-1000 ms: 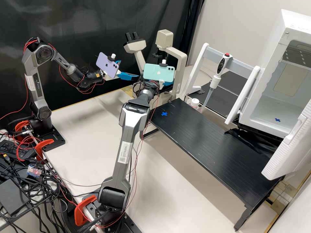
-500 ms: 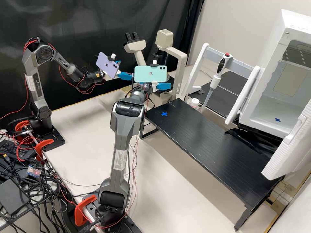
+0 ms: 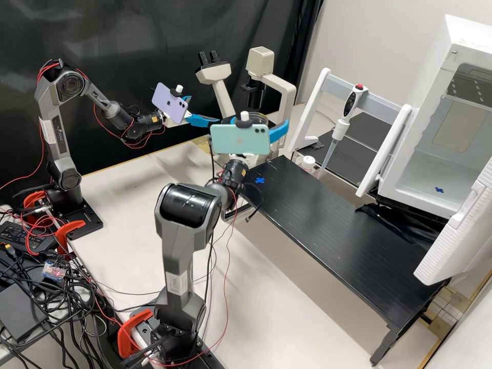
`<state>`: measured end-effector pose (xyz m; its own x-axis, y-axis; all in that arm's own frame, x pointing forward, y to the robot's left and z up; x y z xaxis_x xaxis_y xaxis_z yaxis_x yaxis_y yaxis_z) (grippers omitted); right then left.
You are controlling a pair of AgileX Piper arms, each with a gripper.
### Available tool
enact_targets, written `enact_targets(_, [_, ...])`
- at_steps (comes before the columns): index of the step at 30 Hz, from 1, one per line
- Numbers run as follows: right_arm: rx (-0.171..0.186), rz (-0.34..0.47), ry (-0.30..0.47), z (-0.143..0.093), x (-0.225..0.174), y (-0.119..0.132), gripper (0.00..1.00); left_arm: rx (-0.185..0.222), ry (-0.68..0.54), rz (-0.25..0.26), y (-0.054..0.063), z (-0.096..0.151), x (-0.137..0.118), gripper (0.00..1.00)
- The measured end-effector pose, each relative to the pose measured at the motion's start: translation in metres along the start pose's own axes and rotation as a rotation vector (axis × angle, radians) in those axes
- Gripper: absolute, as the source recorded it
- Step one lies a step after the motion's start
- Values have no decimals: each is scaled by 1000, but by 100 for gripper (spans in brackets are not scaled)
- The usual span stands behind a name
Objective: Move the petri dish to the microscope
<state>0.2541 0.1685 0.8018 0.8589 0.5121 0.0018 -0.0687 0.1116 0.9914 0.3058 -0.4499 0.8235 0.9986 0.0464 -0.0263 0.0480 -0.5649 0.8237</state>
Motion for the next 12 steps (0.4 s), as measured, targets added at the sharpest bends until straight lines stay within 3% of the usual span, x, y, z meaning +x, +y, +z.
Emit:
enact_targets(4, [77,211,-106,28,-36,36,100,0,0,0,0,0,0,100])
enact_targets(12, [171,364,-291,73,-72,61,100,0,0,0,0,0,0,100])
